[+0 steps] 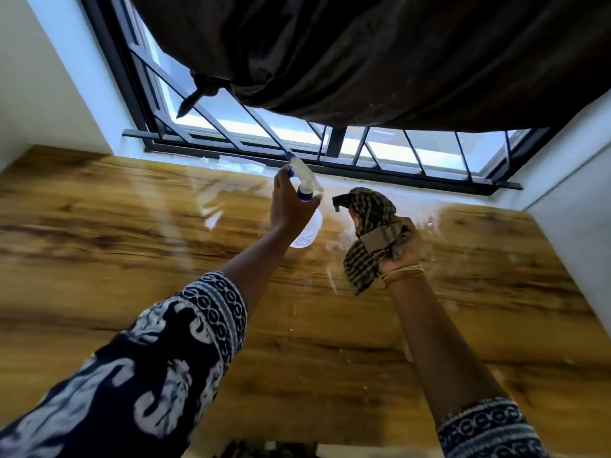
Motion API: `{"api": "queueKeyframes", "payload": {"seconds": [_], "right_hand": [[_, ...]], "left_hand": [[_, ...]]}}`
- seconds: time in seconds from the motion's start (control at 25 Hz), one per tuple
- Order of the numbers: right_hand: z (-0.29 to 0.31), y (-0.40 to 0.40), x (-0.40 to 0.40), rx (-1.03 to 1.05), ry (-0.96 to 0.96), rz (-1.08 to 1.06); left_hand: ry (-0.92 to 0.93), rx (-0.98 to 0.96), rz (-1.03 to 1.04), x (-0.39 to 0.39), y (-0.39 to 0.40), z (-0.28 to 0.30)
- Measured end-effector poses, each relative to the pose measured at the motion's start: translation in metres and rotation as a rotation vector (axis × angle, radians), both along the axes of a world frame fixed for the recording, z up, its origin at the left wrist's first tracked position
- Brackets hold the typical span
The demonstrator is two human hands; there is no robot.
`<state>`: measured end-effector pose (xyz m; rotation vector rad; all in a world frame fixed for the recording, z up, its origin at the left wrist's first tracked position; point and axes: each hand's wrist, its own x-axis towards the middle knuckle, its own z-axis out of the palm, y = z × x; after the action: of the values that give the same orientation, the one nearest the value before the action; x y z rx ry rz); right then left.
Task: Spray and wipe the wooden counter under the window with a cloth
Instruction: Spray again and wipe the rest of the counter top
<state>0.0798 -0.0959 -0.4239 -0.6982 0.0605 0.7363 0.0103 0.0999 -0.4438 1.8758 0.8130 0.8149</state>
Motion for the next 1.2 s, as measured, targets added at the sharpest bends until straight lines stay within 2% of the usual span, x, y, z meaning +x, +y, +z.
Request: {"api": "queueKeyframes", "payload": {"seconds": [0.08, 0.16, 0.24, 0.32, 0.4, 0.44, 0.56, 0.76, 1.2], "right_hand": [[-0.003, 0.006, 0.019, -0.059, 0.043, 0.017], [-0.005, 0.012, 0.031, -0.070, 0.027, 0.088], [-0.003, 0.017, 0.039, -0.030, 0.024, 0.129], [0.004, 0.021, 0.046, -0.011, 0.013, 0.130], [0.011, 0.024, 0.052, -0.028, -0.024, 0.156], [0.014, 0.025, 0.053, -0.027, -0.029, 0.171], [0.016, 0.025, 0.050, -0.021, -0.011, 0.219], [0.005, 0.020, 0.042, -0.027, -0.012, 0.295], [0.003, 0.012, 0.027, 0.019, 0.029, 0.305]], "left_hand": [[-0.015, -0.023, 0.021, 0.010, -0.005, 0.000], [0.022, 0.002, -0.057, 0.012, -0.002, 0.004], [-0.022, -0.038, -0.277, 0.005, -0.003, 0.011], [-0.068, -0.206, -0.570, -0.002, -0.005, 0.020], [0.017, -0.388, -0.798, -0.008, -0.012, 0.029], [0.084, -0.438, -0.845, -0.010, -0.016, 0.033], [0.193, -0.484, -0.838, -0.016, -0.027, 0.040], [0.276, -0.393, -0.786, -0.020, -0.026, 0.045], [0.276, -0.345, -0.684, -0.040, -0.024, 0.049]]}}
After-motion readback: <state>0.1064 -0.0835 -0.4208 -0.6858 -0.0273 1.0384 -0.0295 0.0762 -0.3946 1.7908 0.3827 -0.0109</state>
